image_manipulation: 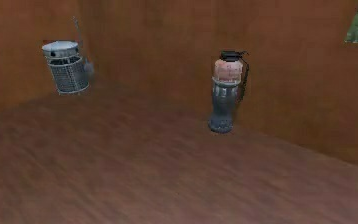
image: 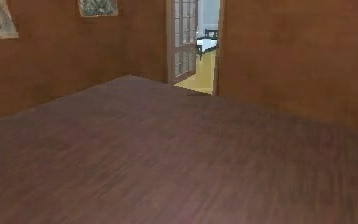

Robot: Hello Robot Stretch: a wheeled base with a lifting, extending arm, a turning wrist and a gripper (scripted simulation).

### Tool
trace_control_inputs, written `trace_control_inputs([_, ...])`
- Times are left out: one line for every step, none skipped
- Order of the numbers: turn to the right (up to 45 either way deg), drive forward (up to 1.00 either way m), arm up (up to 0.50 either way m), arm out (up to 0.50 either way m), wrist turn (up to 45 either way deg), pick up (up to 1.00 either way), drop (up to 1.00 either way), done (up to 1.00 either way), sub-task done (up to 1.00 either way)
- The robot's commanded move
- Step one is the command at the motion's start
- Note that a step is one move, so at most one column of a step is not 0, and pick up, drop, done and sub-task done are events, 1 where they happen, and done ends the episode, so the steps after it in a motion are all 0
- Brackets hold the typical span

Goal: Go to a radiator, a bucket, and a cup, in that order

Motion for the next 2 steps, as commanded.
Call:
trace_control_inputs([0.0, 1.0, 0.0, 0.0, 0.0, 0.0, 0.0, 0.0, 0.0])
trace_control_inputs([0.0, 1.0, 0.0, 0.0, 0.0, 0.0, 0.0, 0.0, 0.0])
